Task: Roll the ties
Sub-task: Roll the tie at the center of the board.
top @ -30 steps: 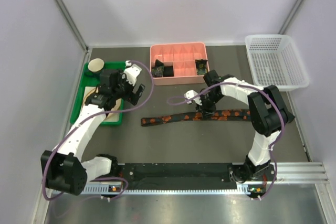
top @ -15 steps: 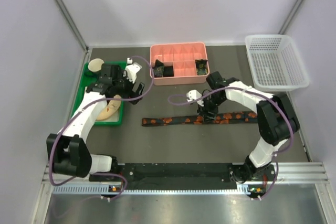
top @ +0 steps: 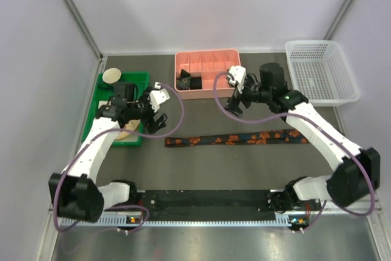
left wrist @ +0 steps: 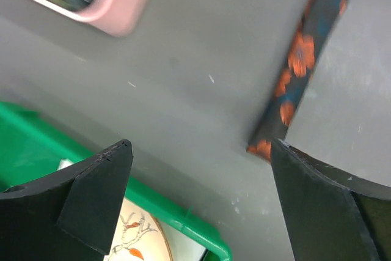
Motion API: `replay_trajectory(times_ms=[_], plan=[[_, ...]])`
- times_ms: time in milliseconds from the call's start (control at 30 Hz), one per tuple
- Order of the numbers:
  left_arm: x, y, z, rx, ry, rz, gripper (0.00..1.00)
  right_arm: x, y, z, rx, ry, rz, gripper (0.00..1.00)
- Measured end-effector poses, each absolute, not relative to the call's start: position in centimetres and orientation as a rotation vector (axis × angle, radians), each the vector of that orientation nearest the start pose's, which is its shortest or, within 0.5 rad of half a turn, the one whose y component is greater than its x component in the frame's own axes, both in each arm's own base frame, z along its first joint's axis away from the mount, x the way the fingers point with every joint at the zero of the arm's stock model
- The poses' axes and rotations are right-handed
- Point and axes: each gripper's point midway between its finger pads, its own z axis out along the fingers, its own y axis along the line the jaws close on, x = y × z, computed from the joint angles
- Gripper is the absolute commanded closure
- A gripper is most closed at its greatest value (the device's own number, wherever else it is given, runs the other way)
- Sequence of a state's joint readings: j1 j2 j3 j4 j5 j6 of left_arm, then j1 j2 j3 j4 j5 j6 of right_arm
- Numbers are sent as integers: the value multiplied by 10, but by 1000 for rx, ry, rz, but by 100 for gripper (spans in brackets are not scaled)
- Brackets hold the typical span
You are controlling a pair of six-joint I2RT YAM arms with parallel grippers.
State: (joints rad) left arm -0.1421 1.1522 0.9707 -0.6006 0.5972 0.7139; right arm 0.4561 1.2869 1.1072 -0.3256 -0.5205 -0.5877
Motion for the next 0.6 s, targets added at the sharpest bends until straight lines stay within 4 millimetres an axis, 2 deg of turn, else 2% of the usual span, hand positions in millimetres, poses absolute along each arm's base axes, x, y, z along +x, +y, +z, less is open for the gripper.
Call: replay_trajectory(times_ms=[133, 233, 333, 400, 433, 533, 600], plan=[[286, -114, 135, 1338, 1970, -430, 10, 322, 262, 221, -1232, 1728, 727, 1], [271, -111, 101, 1434, 2037, -491, 11, 316, 279, 194, -1178, 1868, 939, 5], [259, -113, 81, 1509, 2065, -535, 13, 301, 287, 165, -1091, 2031, 1119, 20], [253, -118, 71, 1563, 2067, -555, 15, 292, 289, 151, -1028, 2125, 1204, 35], [250, -122, 66, 1594, 2068, -562, 16, 289, 289, 145, -1000, 2163, 1234, 47], [241, -130, 50, 1659, 2077, -574, 22, 278, 288, 130, -922, 2265, 1294, 63], [237, -132, 40, 1691, 2093, -570, 27, 270, 285, 121, -878, 2325, 1314, 67]])
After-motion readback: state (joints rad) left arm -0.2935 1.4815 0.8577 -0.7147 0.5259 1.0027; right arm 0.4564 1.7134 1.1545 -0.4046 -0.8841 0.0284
